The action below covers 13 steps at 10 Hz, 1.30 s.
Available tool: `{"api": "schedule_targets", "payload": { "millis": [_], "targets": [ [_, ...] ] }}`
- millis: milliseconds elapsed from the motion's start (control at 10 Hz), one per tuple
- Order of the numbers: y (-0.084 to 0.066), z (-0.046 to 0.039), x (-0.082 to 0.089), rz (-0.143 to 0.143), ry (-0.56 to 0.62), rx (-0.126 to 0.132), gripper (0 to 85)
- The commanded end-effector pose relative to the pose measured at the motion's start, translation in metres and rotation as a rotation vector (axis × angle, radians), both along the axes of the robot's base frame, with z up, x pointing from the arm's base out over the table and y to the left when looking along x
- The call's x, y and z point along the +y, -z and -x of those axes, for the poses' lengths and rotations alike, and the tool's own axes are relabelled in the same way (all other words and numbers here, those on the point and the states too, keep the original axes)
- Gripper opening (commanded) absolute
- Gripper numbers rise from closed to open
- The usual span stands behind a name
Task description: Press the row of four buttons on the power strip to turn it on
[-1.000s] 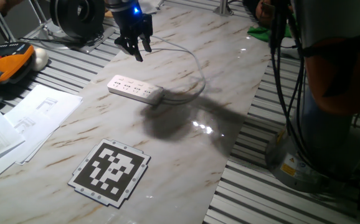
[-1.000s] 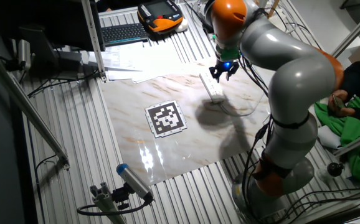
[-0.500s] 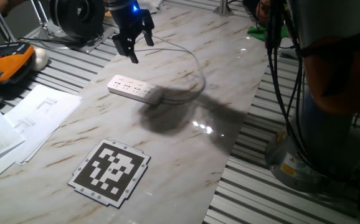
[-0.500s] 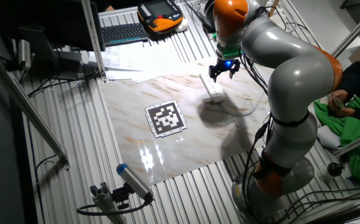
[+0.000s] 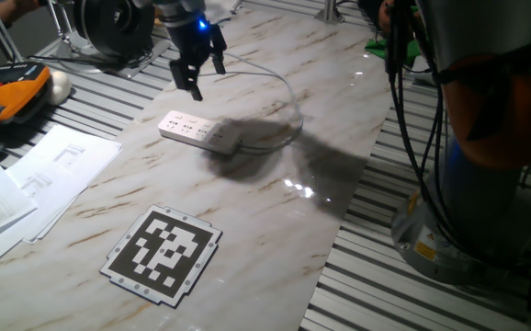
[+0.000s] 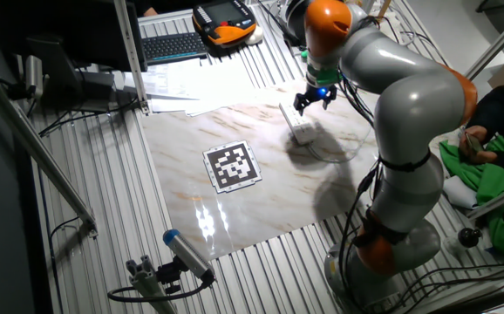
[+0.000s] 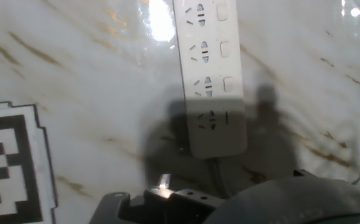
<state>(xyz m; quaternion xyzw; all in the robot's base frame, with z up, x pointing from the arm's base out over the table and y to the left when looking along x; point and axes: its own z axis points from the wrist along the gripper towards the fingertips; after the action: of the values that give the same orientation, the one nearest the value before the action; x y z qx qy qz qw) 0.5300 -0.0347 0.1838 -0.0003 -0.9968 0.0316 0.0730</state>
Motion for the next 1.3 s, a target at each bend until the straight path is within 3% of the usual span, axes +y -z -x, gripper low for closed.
{"api": "schedule_targets", "payload": {
  "millis": [0, 100, 400, 500, 600, 900, 1000, 1100, 1200],
  "targets": [
    [0.005, 0.0017, -0.008, -0.003, -0.017, -0.009, 85.0],
    [0.01, 0.0034, -0.015, -0.006, -0.031, -0.023, 85.0],
    [0.021, 0.0032, -0.025, -0.019, -0.074, -0.032, 85.0],
    [0.021, 0.0032, -0.025, 0.0, -0.081, -0.034, 85.0],
    [0.021, 0.0032, -0.025, 0.009, -0.069, -0.013, 85.0],
    [0.021, 0.0032, -0.025, 0.061, -0.06, -0.023, 85.0],
    [0.021, 0.0032, -0.025, 0.05, -0.08, -0.08, 85.0],
    [0.021, 0.0032, -0.025, 0.034, -0.093, -0.095, 85.0],
    [0.021, 0.0032, -0.025, 0.045, -0.126, -0.094, 85.0]
  ]
}}
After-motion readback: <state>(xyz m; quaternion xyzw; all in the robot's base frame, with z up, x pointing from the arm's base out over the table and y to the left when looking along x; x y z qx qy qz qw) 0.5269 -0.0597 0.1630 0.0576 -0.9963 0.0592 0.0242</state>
